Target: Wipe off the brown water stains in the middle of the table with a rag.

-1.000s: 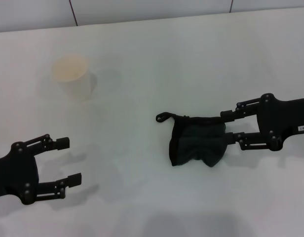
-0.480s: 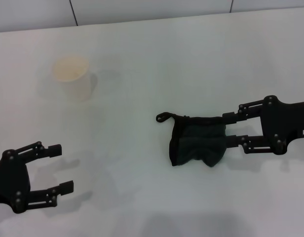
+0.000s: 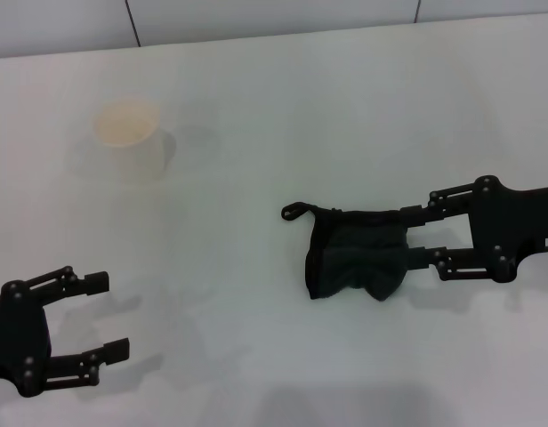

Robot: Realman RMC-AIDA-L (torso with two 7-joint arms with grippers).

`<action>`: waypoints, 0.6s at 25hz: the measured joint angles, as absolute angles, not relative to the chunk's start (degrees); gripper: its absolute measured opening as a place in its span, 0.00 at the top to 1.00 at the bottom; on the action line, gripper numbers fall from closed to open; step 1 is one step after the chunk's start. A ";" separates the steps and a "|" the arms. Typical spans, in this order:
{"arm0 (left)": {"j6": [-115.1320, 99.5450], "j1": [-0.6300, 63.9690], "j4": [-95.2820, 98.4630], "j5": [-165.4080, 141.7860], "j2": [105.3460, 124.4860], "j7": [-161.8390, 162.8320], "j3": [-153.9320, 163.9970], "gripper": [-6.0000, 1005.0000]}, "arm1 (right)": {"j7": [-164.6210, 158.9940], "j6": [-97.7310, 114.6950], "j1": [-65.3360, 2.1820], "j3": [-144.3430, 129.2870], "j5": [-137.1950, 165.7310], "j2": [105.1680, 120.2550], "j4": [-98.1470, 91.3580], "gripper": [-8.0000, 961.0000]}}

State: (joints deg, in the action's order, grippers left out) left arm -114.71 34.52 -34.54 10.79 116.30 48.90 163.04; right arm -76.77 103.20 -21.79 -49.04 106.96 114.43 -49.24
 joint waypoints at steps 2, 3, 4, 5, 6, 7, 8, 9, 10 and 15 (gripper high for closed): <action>-114.71 34.52 -34.54 10.53 116.26 48.80 163.04 0.15 | -76.75 103.20 -21.92 -49.04 106.91 114.43 -49.06 0.48; -114.71 34.52 -34.54 10.38 116.23 48.74 163.04 0.15 | -76.75 103.20 -21.92 -49.04 106.91 114.43 -49.06 0.48; -114.71 34.52 -34.54 10.31 116.22 48.72 163.04 0.15 | -76.74 103.22 -22.00 -49.04 106.87 114.43 -48.99 0.48; -114.71 34.53 -34.54 10.25 116.22 48.69 163.04 0.15 | -76.72 103.23 -22.02 -49.04 106.87 114.43 -48.98 0.48; -114.71 34.53 -34.54 10.25 116.22 48.65 163.04 0.15 | -76.69 103.23 -22.04 -49.04 106.85 114.43 -48.97 0.48; -114.71 34.54 -34.54 10.25 116.21 48.59 163.04 0.15 | -76.67 103.24 -22.06 -49.04 106.83 114.43 -48.97 0.48; -114.71 34.54 -34.55 10.25 116.21 48.56 163.04 0.15 | -76.64 103.24 -22.07 -49.04 106.80 114.43 -48.96 0.48; -114.71 34.54 -34.54 10.25 116.20 48.54 163.04 0.15 | -76.64 103.25 -22.07 -49.04 106.79 114.43 -48.96 0.48; -114.71 34.54 -34.54 10.25 116.20 48.53 163.04 0.15 | -76.63 103.25 -22.07 -49.04 106.79 114.43 -48.95 0.48; -114.71 34.54 -34.54 10.20 116.19 48.45 163.04 0.15 | -76.34 103.21 -22.06 -49.04 106.78 114.47 -48.95 0.48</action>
